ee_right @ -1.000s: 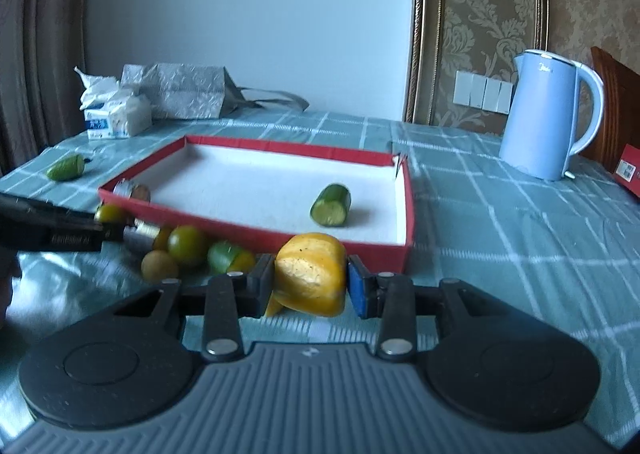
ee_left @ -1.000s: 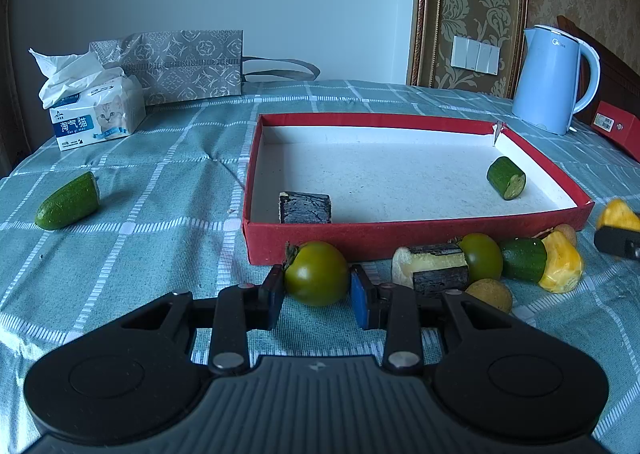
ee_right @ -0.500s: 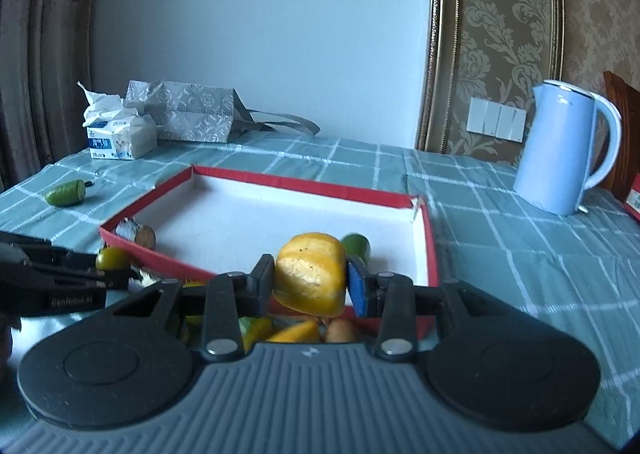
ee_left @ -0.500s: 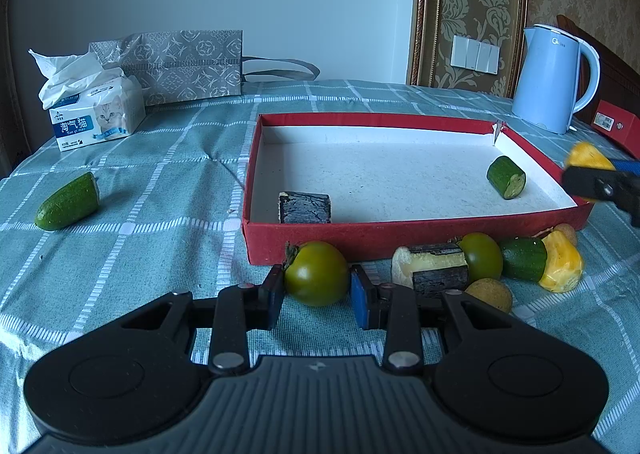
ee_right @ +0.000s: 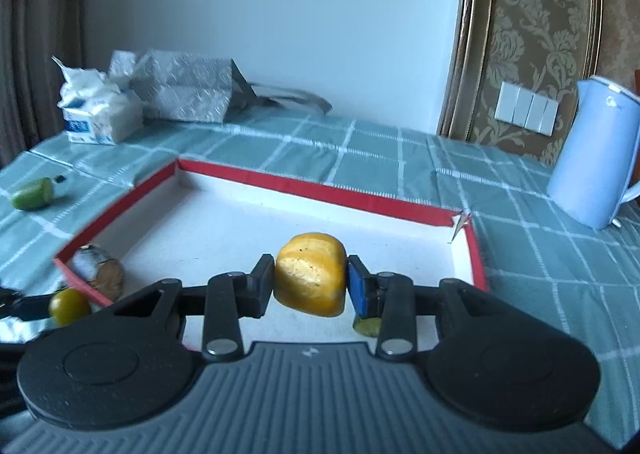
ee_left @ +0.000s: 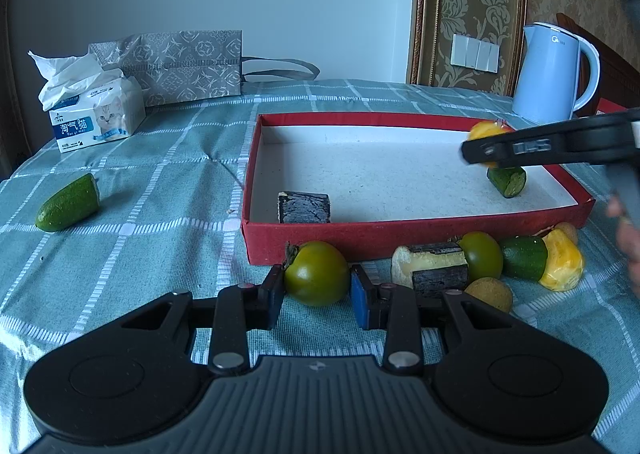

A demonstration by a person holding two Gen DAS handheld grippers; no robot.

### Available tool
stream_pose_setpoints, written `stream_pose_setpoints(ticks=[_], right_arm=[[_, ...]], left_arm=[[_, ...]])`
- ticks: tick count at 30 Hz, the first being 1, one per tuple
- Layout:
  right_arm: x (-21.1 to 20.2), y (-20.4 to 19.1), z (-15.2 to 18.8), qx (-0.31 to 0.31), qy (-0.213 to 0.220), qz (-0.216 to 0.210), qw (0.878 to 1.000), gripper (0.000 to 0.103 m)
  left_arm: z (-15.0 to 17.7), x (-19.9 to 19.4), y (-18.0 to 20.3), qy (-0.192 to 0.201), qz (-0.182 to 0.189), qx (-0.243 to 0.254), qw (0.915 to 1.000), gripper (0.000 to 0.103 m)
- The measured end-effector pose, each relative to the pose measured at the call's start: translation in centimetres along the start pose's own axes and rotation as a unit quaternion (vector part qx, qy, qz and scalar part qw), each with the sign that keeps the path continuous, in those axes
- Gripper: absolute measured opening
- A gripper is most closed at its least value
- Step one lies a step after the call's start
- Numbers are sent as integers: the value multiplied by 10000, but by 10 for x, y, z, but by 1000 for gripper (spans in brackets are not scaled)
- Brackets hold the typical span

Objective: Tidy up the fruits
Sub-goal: 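Carry the yellow pepper piece into the red tray and open the right gripper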

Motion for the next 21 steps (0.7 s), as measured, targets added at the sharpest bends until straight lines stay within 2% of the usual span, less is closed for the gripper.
stream_pose_setpoints(ticks=[4,9,18,19,21], right_arm=[[26,-4,4,90,-363,-143,9992,36],[42,-8,14,-39,-670,-73,9977,36],[44,-6,13,-41,-671,-37,9977,37],[45,-5,13,-2,-658,-53,9978,39],[43,-3,15,43,-632,-22,9980,57]], left_arm=[[0,0,1,-2,13,4,10000,34],[-1,1,1,-5,15,20,10000,34],[-1,1,2,-5,14,23,10000,34],[-1,1,2,-5,15,20,10000,34],[-1,1,1,-4,18,14,10000,34]])
Point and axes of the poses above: each gripper's, at about its wrist camera, not at the fingertips, and x roughly the way its jaws point, y to its right, z to its underside, the point moved 9 cm from there along x, roughly the way its jaws point, and after that the axes turned 8 degrees about -x, right-handed, at the moved point
